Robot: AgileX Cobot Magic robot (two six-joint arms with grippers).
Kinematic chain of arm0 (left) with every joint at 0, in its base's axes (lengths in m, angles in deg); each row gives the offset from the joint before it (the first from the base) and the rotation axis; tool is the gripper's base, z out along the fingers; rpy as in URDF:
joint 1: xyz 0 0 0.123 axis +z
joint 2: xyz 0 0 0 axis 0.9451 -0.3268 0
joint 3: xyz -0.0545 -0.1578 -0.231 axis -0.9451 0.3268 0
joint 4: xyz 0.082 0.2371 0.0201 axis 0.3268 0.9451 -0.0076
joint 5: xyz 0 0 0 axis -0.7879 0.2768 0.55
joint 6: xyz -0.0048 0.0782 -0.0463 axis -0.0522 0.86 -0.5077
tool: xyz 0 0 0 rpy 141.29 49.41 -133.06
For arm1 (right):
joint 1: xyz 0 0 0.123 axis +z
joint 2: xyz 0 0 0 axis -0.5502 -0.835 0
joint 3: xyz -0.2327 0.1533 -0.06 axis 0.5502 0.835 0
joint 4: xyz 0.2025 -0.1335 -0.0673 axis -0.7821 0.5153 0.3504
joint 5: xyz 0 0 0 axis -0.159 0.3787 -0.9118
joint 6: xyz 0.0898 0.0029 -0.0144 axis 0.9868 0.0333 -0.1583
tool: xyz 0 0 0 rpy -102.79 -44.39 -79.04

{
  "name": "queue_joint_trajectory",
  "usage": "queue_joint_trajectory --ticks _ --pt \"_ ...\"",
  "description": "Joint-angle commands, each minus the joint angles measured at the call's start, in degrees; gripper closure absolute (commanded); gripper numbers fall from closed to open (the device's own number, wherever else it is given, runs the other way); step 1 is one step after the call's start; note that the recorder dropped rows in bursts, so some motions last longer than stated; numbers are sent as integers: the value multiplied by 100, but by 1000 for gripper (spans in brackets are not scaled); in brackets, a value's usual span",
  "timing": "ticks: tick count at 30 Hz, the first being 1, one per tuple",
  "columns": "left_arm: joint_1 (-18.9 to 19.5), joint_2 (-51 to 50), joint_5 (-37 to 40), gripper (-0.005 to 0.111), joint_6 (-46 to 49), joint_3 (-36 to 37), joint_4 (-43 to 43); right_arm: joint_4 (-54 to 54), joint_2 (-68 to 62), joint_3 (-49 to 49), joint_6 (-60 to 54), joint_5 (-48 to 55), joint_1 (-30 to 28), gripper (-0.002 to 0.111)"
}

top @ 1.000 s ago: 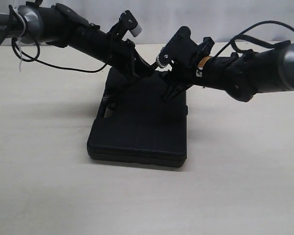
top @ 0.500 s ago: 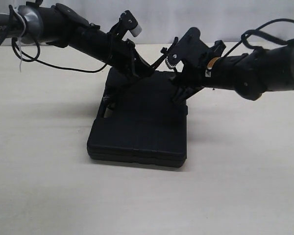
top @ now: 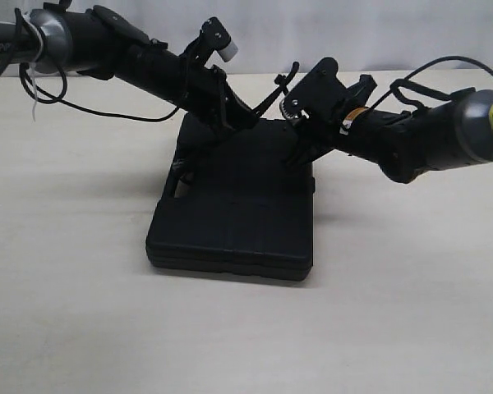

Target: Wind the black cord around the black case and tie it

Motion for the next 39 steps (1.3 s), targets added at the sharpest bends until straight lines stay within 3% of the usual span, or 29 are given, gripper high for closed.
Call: queue_joint_trajectory --ticks 1,19,30,39 --pt "0 -2 -4 107 -30 5 -86 231 -136 -28 -88 -103 -37 102" --pt "0 -2 363 107 337 5 321 231 290 -28 -27 81 235 104" --pt "0 50 104 107 302 5 -176 231 206 -28 -191 420 225 104" --pt "-554 50 -510 107 151 5 962 206 198 -37 -191 265 225 104"
